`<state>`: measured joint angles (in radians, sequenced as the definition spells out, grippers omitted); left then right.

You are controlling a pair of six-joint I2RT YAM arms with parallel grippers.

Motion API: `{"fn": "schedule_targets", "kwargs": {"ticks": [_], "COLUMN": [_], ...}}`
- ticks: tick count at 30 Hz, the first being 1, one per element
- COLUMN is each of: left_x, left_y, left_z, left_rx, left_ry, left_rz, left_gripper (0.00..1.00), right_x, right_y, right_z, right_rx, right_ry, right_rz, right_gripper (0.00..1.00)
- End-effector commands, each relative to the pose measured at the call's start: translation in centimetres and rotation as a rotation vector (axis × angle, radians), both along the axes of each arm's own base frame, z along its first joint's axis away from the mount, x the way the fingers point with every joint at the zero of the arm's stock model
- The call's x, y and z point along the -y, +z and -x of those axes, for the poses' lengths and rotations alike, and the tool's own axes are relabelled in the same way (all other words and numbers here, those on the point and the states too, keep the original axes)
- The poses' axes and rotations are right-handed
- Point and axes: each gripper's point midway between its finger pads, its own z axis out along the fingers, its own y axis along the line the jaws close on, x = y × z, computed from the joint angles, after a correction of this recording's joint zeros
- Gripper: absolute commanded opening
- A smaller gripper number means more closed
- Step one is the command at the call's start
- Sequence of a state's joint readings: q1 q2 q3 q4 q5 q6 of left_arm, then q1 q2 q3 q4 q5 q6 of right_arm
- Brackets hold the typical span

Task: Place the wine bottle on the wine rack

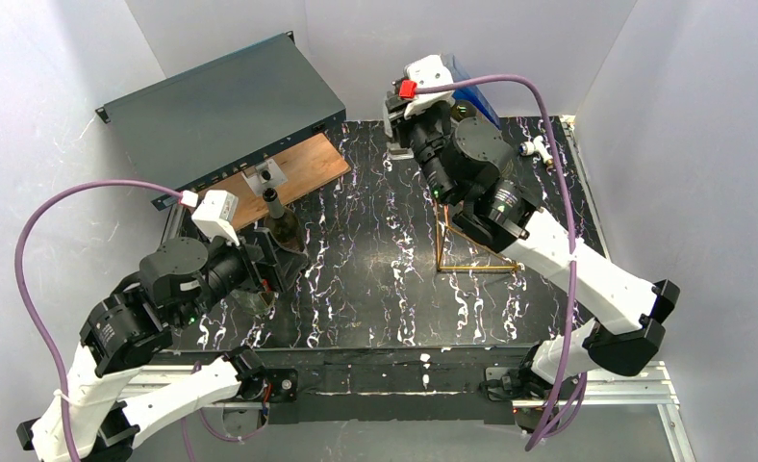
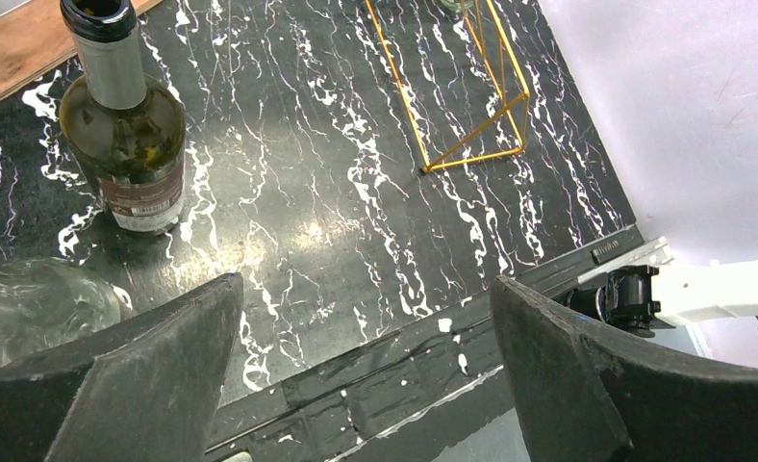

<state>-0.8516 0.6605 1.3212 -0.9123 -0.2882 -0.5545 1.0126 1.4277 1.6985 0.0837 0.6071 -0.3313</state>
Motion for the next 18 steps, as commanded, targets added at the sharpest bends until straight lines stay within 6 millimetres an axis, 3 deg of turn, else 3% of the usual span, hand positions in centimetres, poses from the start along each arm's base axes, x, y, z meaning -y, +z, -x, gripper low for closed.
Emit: {"fn": "schedule_targets", "kwargs": {"ticks": [1, 9, 18], "left_x": [0.5, 1.0, 1.5], "left_y": [-0.1, -0.4, -0.5], "left_z": [-0.4, -0.4, -0.3], "left_rx": [-0.01, -0.026, -0.037], "left_ry": [-0.003, -0.014, -0.035], "left_rz": [-0.002, -0.002, -0.002], "left_gripper": [0.99, 0.99, 0.99], "right_x": [7.9, 10.7, 13.2], "right_y": [9.3, 8.2, 2.8], "right_z": [1.2, -0.5, -6.5], "right_rx": [0.211, 0.192, 0.095], "right_ry": [-0.24, -0.428, -0.611], "right_rz": [-0.151, -0.05, 0.102], "right_gripper": [0.01, 0.01, 0.01]}}
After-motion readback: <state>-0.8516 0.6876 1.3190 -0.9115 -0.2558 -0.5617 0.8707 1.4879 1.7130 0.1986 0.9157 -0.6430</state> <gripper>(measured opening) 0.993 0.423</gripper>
